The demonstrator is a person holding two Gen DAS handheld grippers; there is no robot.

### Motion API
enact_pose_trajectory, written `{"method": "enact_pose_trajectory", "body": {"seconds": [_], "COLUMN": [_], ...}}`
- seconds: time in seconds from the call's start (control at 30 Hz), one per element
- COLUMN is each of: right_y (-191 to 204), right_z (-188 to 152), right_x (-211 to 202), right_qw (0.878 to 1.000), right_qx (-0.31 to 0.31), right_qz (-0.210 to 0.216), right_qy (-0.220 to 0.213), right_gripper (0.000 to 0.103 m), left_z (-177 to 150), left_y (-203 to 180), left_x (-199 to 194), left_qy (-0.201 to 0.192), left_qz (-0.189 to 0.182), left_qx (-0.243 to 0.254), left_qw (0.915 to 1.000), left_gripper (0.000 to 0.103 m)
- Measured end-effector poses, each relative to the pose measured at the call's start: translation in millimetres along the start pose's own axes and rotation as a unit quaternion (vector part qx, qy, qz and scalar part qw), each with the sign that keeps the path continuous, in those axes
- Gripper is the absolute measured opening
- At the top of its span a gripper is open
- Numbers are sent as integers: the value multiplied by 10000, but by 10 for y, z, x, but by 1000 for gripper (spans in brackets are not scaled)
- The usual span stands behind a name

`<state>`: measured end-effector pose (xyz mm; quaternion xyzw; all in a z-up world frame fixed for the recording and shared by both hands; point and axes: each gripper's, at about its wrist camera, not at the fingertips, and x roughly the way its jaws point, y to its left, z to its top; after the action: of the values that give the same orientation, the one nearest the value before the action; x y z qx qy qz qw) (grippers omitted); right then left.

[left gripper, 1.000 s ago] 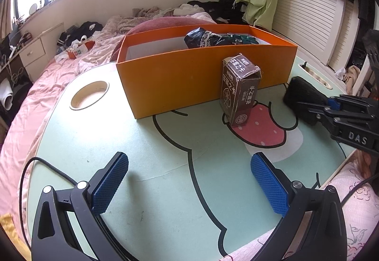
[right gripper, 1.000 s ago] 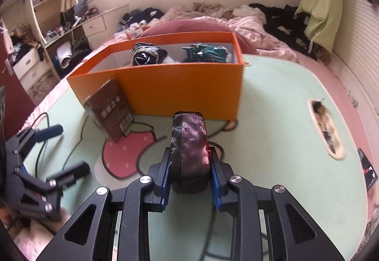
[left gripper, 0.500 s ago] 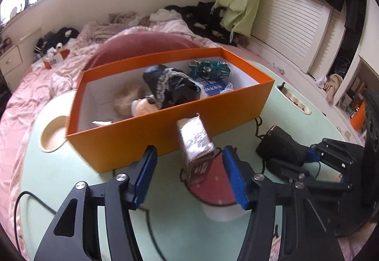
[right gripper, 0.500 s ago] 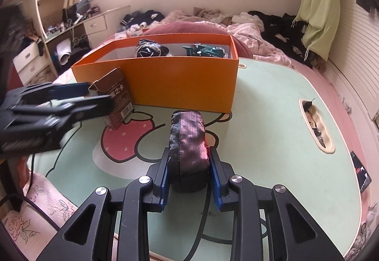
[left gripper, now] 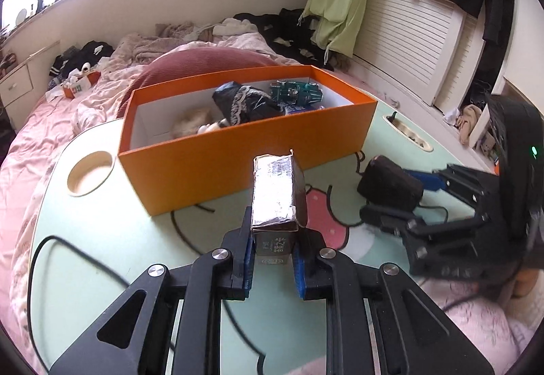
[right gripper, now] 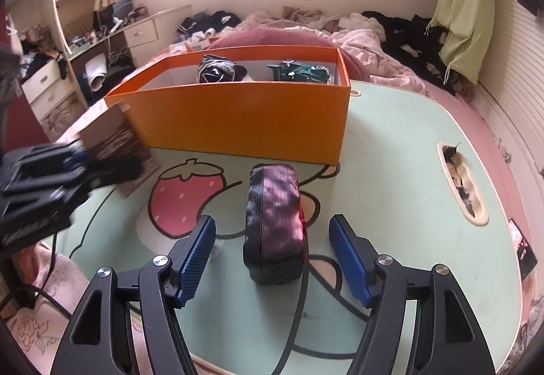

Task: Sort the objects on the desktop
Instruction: 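Carry the brown box and pouch into the orange box, opening both tools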

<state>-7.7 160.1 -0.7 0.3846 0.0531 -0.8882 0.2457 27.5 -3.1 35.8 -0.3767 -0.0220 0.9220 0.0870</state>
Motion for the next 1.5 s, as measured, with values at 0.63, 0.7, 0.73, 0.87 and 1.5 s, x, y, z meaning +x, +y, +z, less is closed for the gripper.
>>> {"method": "enact_pose_trajectory", "body": {"seconds": [0.63,0.7,0.73,0.87,1.5], "right_y": [-10,-12,-17,-59,-58], "right_z": [614,832,925,1246,1229], "right_x": [-333,-353,-340,-106,240], "right_qw": [9964,9956,9951,9945,9955], "right_qx": [256,294,328,517,704], "right_qz": [512,517,548,653,522], "right_qy": [-618,-730,-751,-631,-367], "right_gripper": [27,27,27,27,58], "left_z": [540,791,900,1114,935], "left_y": [241,307,337,451,669], "left_x": [-384,-362,-325,-80,107], "left_qy": [-660,-744,-742,-561,-233], "left_qz": [-97,-42,-45,0,-9], "left_qx": [-135,-158,-209,-391,-1058], "left_qw": [9977,9971,9970,9977,9941], "left_gripper": [19,19,19,19,71]}}
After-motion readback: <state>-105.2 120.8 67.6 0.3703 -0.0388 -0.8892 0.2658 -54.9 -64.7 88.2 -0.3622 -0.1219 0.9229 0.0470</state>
